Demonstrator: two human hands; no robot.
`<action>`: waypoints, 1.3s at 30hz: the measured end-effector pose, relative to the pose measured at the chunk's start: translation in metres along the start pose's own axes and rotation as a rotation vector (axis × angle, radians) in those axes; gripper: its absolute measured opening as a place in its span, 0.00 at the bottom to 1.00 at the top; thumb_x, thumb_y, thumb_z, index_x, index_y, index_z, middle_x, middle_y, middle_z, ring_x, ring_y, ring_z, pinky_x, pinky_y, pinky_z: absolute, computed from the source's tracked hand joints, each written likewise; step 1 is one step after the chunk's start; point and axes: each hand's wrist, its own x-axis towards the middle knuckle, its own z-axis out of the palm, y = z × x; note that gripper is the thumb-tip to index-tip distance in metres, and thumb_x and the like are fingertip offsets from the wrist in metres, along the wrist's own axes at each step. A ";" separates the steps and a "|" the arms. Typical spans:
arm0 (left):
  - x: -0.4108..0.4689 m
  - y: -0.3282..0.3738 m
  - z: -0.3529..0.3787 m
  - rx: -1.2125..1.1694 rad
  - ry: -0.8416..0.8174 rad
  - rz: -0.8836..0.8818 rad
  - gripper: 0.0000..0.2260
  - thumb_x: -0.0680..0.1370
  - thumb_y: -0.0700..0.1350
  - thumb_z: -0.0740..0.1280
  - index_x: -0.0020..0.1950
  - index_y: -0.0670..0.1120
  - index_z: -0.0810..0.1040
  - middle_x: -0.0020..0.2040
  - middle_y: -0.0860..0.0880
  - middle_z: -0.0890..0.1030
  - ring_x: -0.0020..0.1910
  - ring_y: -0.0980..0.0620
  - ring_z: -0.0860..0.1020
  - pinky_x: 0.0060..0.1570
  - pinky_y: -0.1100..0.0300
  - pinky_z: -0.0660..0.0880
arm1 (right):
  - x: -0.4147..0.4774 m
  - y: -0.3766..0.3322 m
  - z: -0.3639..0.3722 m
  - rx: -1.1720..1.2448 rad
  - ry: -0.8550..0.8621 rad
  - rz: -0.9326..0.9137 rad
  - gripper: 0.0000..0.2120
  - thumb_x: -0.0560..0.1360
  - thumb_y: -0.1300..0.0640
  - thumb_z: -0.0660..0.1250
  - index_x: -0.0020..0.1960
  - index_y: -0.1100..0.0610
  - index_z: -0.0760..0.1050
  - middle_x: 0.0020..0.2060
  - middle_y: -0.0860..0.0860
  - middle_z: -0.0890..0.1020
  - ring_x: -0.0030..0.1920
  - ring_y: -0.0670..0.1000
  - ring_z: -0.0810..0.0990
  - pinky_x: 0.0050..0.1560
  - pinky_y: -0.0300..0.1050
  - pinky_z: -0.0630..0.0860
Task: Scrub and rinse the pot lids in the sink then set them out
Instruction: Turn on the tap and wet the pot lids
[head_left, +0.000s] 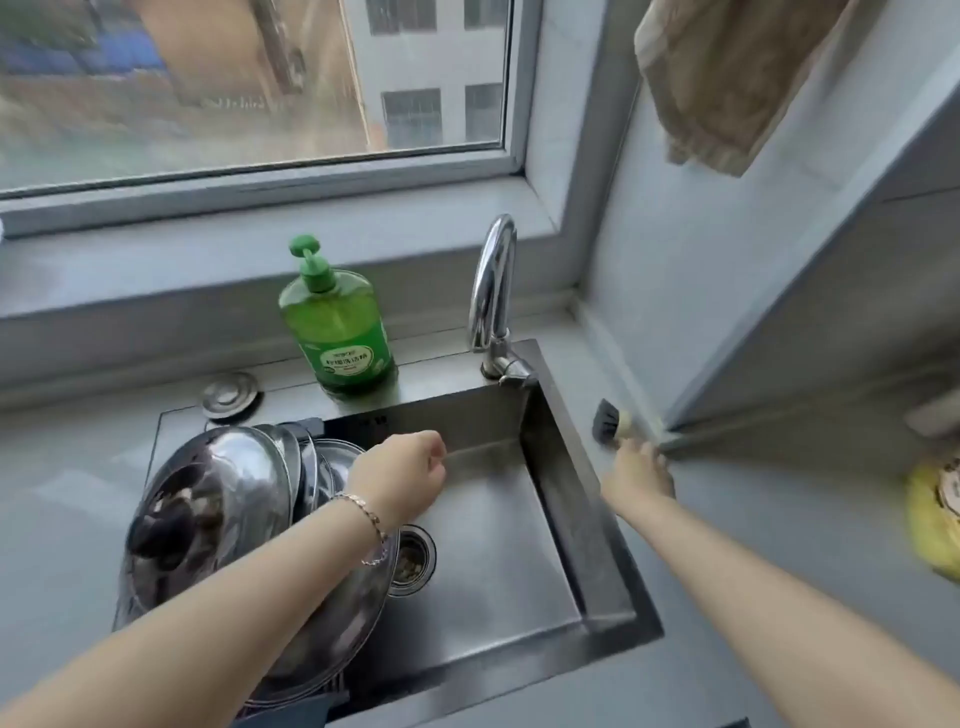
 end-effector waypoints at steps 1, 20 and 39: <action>0.005 0.001 0.004 -0.016 -0.001 -0.033 0.12 0.76 0.46 0.58 0.57 0.52 0.76 0.52 0.52 0.81 0.52 0.49 0.78 0.50 0.57 0.75 | 0.009 0.002 0.001 -0.001 0.022 0.010 0.23 0.77 0.61 0.59 0.70 0.63 0.58 0.68 0.60 0.64 0.68 0.59 0.65 0.65 0.50 0.66; 0.029 -0.021 -0.001 -0.245 0.119 -0.333 0.10 0.77 0.44 0.59 0.53 0.51 0.77 0.44 0.55 0.77 0.46 0.52 0.77 0.45 0.61 0.72 | 0.035 -0.116 -0.031 0.636 -0.016 -0.339 0.18 0.69 0.49 0.71 0.56 0.53 0.72 0.44 0.47 0.79 0.44 0.51 0.77 0.45 0.41 0.73; 0.029 -0.062 -0.013 -0.316 0.159 -0.303 0.09 0.76 0.44 0.59 0.49 0.53 0.77 0.41 0.58 0.77 0.48 0.53 0.77 0.47 0.59 0.74 | 0.028 -0.121 -0.021 0.201 0.031 -0.196 0.13 0.77 0.58 0.58 0.56 0.62 0.76 0.52 0.61 0.80 0.53 0.62 0.77 0.43 0.45 0.67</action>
